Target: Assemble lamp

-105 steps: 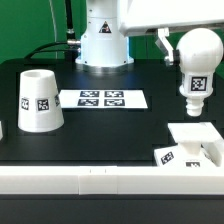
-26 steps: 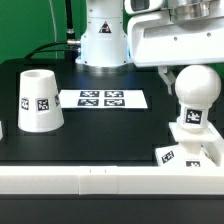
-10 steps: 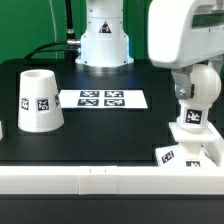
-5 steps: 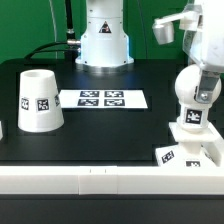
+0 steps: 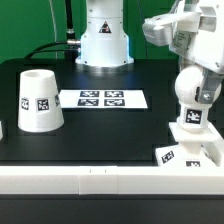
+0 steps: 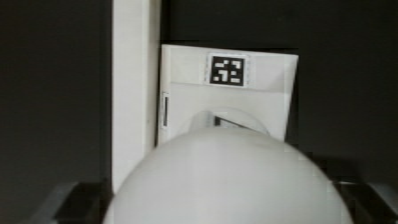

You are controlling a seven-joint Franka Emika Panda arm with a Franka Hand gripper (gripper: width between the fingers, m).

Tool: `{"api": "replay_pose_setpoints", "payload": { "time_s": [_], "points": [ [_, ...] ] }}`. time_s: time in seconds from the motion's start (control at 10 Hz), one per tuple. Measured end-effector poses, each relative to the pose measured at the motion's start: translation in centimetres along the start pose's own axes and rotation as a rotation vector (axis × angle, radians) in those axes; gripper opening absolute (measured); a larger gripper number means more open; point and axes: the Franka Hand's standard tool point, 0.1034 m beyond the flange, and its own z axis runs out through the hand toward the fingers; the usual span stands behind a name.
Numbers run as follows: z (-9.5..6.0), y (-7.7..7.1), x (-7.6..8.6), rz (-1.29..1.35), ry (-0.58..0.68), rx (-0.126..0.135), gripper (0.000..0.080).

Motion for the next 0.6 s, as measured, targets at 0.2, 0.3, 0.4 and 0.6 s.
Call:
{"api": "replay_pose_setpoints", "payload": {
  "time_s": [0.2,0.3,0.4,0.6],
  "points": [
    [0.01,0.0,-0.01,0.0,0.0,0.0,0.0575],
    [0.01,0.0,-0.02,0.002,0.0,0.0,0.0575],
    [0.02,-0.01,-0.02,0.034,0.0,0.0,0.0575],
    [0.07,-0.07,-0.23,0.184,0.018,0.01,0.0575]
  ]
}}
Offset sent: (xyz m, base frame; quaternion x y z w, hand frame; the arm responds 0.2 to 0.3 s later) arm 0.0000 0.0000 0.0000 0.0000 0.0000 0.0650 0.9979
